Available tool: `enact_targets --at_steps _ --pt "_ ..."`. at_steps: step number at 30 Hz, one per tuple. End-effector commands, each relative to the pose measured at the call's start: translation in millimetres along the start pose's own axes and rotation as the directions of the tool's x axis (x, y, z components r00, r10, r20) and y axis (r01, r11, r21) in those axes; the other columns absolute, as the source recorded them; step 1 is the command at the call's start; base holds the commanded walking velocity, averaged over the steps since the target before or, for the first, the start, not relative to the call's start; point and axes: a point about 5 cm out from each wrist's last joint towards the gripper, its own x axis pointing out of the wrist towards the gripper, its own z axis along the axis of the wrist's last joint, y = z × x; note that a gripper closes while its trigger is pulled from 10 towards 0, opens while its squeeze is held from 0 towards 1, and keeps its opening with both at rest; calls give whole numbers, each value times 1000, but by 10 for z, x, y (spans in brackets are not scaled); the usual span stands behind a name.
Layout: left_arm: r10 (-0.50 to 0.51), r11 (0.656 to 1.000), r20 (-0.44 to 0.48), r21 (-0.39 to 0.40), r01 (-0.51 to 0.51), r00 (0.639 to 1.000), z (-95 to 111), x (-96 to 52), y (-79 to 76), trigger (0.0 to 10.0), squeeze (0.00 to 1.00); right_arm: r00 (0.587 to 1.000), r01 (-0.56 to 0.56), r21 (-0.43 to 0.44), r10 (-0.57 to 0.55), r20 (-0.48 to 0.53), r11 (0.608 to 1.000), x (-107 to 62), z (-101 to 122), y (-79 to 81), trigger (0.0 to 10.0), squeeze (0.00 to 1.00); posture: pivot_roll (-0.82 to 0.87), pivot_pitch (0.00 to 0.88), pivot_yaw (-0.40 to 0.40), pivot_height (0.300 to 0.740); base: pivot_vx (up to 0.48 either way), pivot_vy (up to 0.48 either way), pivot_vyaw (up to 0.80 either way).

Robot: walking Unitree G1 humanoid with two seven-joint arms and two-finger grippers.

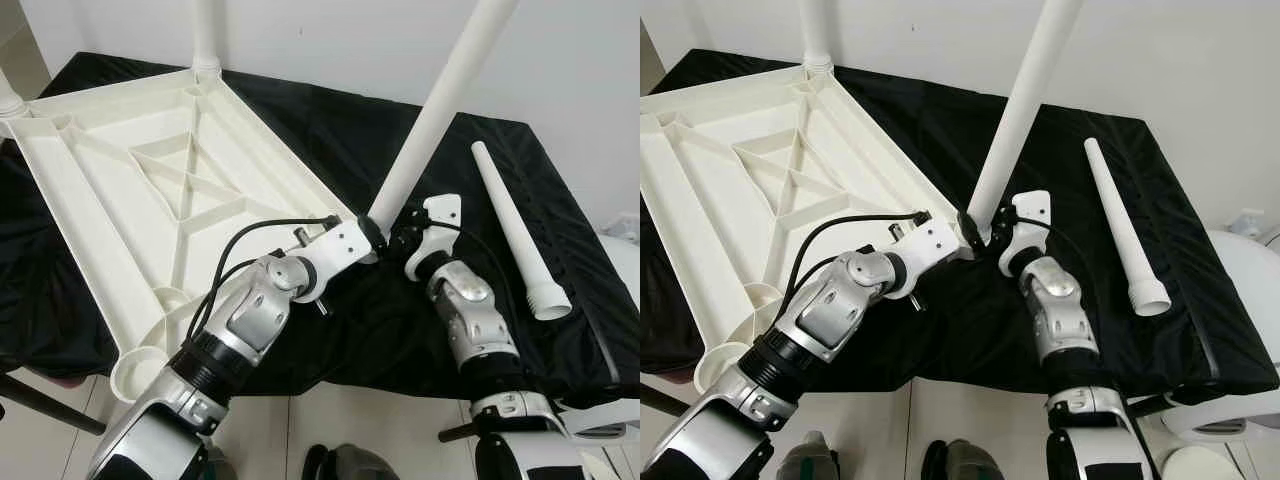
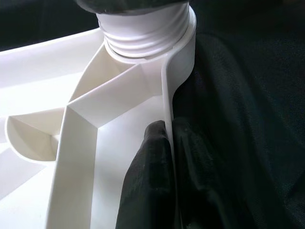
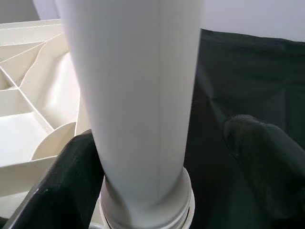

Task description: Building children table

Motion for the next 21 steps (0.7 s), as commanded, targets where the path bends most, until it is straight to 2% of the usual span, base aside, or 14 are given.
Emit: enact_targets --at_steps 1,8,13,17,21 --pt "-36 999 20 25 35 999 75 23 -64 10000 0 998 -61 2 61 2 998 -42 12 -148 10000 0 88 35 -137 740 0 0 0" --pt "-41 999 23 32 40 999 90 24 -56 10000 0 972 -233 -10 233 14 972 33 158 -280 10000 0 85 33 -123 740 0 0 0" --pt "-42 999 24 33 41 999 92 23 -54 10000 0 962 -273 -24 273 0 962 58 183 -302 10000 0 87 31 -119 740 0 0 0" --pt "-39 999 23 35 38 999 95 17 -43 10000 0 929 -368 -27 366 -57 929 76 185 -337 10000 0 87 31 -119 740 0 0 0" --pt "-38 999 22 36 37 999 94 15 -38 10000 0 920 -388 -25 385 -67 922 81 184 -351 10000 0 87 31 -119 740 0 0 0"
